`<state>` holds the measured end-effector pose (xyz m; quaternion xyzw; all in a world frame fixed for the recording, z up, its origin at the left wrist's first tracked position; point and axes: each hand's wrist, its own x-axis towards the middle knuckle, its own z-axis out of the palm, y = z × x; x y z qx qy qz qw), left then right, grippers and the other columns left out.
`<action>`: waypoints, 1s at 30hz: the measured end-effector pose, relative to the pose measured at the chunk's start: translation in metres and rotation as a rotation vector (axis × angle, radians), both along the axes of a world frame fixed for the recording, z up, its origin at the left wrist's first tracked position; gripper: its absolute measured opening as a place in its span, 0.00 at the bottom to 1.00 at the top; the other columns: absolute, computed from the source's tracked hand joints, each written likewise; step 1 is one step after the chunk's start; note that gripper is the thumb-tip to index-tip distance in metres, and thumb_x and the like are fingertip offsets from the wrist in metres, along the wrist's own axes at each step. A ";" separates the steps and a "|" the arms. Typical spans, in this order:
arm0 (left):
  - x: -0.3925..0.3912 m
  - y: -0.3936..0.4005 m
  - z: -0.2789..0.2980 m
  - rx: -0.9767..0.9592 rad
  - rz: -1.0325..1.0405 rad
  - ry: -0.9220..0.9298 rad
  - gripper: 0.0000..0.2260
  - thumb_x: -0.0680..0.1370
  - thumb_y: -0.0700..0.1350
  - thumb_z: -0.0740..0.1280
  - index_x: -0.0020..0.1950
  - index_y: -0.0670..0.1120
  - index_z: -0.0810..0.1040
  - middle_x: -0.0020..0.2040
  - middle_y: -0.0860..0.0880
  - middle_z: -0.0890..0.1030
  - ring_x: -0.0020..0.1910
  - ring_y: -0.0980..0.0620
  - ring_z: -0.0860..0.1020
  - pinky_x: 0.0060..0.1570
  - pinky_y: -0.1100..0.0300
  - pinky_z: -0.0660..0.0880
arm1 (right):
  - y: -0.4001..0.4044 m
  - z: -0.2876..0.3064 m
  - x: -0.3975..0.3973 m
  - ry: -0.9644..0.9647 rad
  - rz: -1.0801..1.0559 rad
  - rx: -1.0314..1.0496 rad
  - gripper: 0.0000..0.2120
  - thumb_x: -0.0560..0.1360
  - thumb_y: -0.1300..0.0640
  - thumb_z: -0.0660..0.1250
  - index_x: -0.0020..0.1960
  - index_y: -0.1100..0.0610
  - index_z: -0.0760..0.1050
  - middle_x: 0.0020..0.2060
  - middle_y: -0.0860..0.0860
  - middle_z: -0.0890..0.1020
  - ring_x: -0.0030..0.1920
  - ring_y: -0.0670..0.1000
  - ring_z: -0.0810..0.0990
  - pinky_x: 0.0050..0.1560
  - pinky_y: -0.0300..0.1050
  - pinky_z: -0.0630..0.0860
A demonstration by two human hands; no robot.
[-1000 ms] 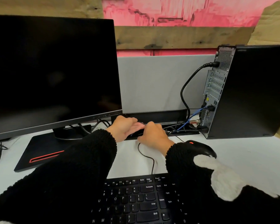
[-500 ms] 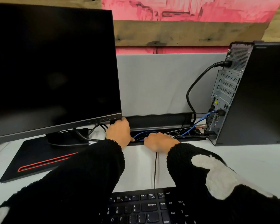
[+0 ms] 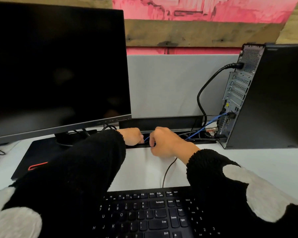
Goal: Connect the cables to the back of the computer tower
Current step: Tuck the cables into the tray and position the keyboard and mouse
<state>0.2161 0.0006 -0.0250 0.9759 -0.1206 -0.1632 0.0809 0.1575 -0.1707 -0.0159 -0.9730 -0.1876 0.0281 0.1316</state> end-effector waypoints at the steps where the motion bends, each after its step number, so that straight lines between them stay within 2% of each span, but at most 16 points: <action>1: -0.004 0.002 0.003 0.015 -0.038 -0.011 0.14 0.85 0.45 0.59 0.63 0.45 0.83 0.59 0.47 0.83 0.59 0.47 0.80 0.64 0.54 0.74 | 0.001 0.002 -0.005 0.026 0.009 0.025 0.08 0.72 0.61 0.71 0.50 0.55 0.83 0.52 0.52 0.79 0.52 0.56 0.80 0.52 0.52 0.82; 3: -0.016 0.005 0.004 0.062 -0.086 -0.122 0.14 0.83 0.43 0.61 0.64 0.53 0.82 0.60 0.51 0.83 0.60 0.48 0.80 0.63 0.53 0.75 | 0.002 0.003 -0.014 0.068 0.029 0.055 0.07 0.72 0.60 0.70 0.49 0.53 0.83 0.49 0.50 0.82 0.51 0.55 0.82 0.52 0.52 0.83; 5: -0.032 0.008 0.008 0.119 -0.056 -0.321 0.13 0.81 0.47 0.66 0.63 0.59 0.81 0.58 0.53 0.83 0.57 0.48 0.81 0.56 0.52 0.78 | 0.002 0.004 -0.023 0.099 0.043 0.075 0.07 0.73 0.60 0.70 0.49 0.53 0.83 0.49 0.50 0.83 0.51 0.53 0.82 0.51 0.50 0.82; 8: -0.049 0.012 0.012 0.186 -0.044 -0.494 0.13 0.81 0.51 0.66 0.65 0.61 0.79 0.58 0.51 0.82 0.57 0.47 0.81 0.49 0.53 0.75 | 0.001 0.008 -0.036 0.171 0.084 0.107 0.04 0.73 0.59 0.72 0.46 0.55 0.85 0.45 0.49 0.86 0.47 0.49 0.83 0.47 0.45 0.81; 10: -0.059 0.014 0.017 0.172 -0.089 -0.523 0.13 0.82 0.52 0.65 0.65 0.61 0.80 0.58 0.53 0.83 0.57 0.47 0.81 0.47 0.54 0.74 | 0.000 0.012 -0.047 0.298 0.124 0.111 0.06 0.74 0.54 0.76 0.47 0.56 0.86 0.42 0.49 0.86 0.43 0.47 0.83 0.44 0.43 0.80; 13: -0.069 0.016 0.022 0.148 -0.189 -0.488 0.12 0.83 0.51 0.62 0.60 0.59 0.84 0.57 0.58 0.84 0.54 0.51 0.82 0.47 0.53 0.79 | 0.003 0.017 -0.063 0.491 0.154 0.057 0.13 0.75 0.47 0.77 0.49 0.57 0.86 0.44 0.52 0.87 0.45 0.49 0.83 0.52 0.44 0.81; 16: -0.080 0.011 0.030 0.121 -0.212 -0.449 0.13 0.83 0.50 0.59 0.57 0.56 0.83 0.55 0.56 0.85 0.53 0.49 0.82 0.49 0.49 0.80 | 0.010 0.019 -0.073 0.607 0.156 -0.029 0.15 0.73 0.43 0.78 0.48 0.55 0.83 0.43 0.52 0.84 0.46 0.52 0.81 0.57 0.47 0.79; 18: -0.089 0.007 0.039 0.089 -0.209 -0.403 0.13 0.83 0.50 0.59 0.60 0.57 0.82 0.55 0.57 0.84 0.52 0.52 0.82 0.52 0.51 0.80 | 0.015 0.022 -0.079 0.619 0.155 -0.130 0.18 0.72 0.41 0.78 0.50 0.56 0.83 0.46 0.53 0.84 0.46 0.52 0.81 0.59 0.49 0.79; 21: -0.102 0.006 0.047 0.059 -0.232 -0.245 0.11 0.82 0.50 0.62 0.57 0.53 0.83 0.46 0.59 0.84 0.38 0.57 0.84 0.45 0.58 0.80 | 0.016 0.021 -0.085 0.583 0.155 -0.185 0.19 0.73 0.44 0.78 0.55 0.57 0.82 0.55 0.54 0.84 0.48 0.52 0.80 0.49 0.44 0.76; 22: -0.104 0.006 0.046 0.027 -0.224 -0.167 0.10 0.82 0.50 0.63 0.56 0.52 0.84 0.45 0.59 0.83 0.36 0.56 0.85 0.43 0.59 0.81 | 0.014 0.020 -0.085 0.563 0.151 -0.172 0.19 0.73 0.45 0.78 0.55 0.57 0.82 0.56 0.53 0.83 0.50 0.52 0.80 0.49 0.44 0.75; 24: -0.108 0.010 0.042 -0.041 -0.176 0.016 0.10 0.81 0.52 0.66 0.54 0.49 0.84 0.46 0.54 0.85 0.38 0.54 0.86 0.40 0.59 0.83 | 0.009 0.019 -0.086 0.525 0.140 -0.126 0.17 0.73 0.45 0.79 0.54 0.57 0.84 0.55 0.52 0.84 0.55 0.53 0.80 0.54 0.45 0.75; 26: -0.112 0.013 0.038 -0.084 -0.117 0.206 0.16 0.81 0.58 0.66 0.53 0.47 0.85 0.46 0.50 0.87 0.42 0.51 0.87 0.41 0.58 0.82 | 0.002 0.017 -0.084 0.505 0.120 -0.074 0.18 0.72 0.45 0.80 0.53 0.57 0.86 0.53 0.52 0.85 0.53 0.51 0.80 0.56 0.45 0.76; 28: -0.119 0.015 0.040 -0.097 -0.087 0.377 0.23 0.78 0.66 0.65 0.55 0.48 0.85 0.47 0.49 0.87 0.45 0.51 0.86 0.47 0.55 0.83 | -0.004 0.015 -0.080 0.489 0.092 -0.019 0.17 0.71 0.46 0.81 0.51 0.57 0.87 0.49 0.51 0.85 0.50 0.50 0.80 0.56 0.45 0.76; 30: -0.125 0.019 0.044 -0.065 -0.125 0.492 0.29 0.71 0.72 0.68 0.60 0.52 0.83 0.53 0.48 0.86 0.50 0.51 0.85 0.55 0.52 0.82 | -0.008 0.013 -0.074 0.460 0.061 0.028 0.15 0.70 0.47 0.81 0.50 0.56 0.88 0.47 0.49 0.86 0.53 0.51 0.81 0.58 0.46 0.77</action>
